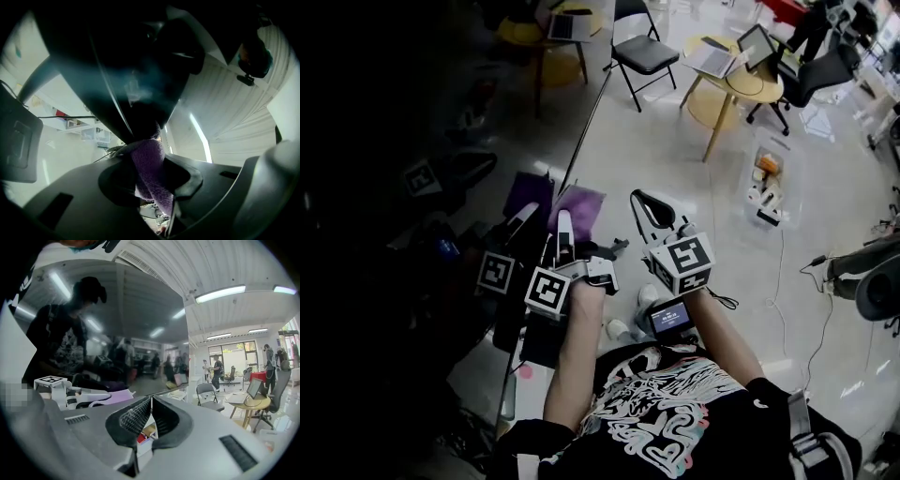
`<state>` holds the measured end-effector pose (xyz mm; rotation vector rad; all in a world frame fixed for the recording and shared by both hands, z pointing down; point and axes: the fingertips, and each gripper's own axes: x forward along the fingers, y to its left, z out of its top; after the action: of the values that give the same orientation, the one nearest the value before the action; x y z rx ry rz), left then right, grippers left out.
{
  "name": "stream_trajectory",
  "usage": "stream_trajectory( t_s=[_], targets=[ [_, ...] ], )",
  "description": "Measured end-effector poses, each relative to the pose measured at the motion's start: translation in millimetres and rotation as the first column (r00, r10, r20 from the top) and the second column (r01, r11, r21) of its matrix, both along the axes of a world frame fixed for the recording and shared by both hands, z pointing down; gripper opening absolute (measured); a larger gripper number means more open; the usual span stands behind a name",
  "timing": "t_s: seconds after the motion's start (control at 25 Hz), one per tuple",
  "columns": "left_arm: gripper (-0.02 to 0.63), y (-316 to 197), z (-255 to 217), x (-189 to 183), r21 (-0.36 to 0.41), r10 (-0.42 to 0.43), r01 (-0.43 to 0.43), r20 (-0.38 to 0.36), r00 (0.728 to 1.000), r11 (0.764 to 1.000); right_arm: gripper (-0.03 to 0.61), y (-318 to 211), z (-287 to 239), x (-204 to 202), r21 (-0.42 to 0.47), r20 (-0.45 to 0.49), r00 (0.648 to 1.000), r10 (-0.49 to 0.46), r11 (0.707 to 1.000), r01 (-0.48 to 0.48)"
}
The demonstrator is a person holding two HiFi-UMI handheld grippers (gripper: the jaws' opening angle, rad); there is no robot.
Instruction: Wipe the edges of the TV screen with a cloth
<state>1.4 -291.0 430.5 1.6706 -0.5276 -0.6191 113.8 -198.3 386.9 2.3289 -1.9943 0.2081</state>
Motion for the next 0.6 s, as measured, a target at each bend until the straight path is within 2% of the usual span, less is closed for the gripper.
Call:
stream_trajectory(
  t_s=[0.24, 0.48, 0.6],
  targets=[
    [0.138, 1, 9, 15, -0.006, -0.018, 0.018, 0.017, 1.0, 1.0, 0.033, 5, 10, 18, -0.002, 0.002, 1.0, -0.011, 1.0, 0.011],
    [0.14, -21, 1, 72, -0.011, -0.046, 0.046, 0.04, 0.998, 0.999, 0.032, -14, 10, 74, -0.021, 0.028, 0.998, -0.053, 0.998, 0.053],
    [0.138, -24, 0, 89, -0.015, -0.054, 0.055, 0.049, 0.997, 0.998, 0.033, -17, 13, 90, -0.025, 0.042, 0.997, -0.062, 0.998, 0.063]
  ],
)
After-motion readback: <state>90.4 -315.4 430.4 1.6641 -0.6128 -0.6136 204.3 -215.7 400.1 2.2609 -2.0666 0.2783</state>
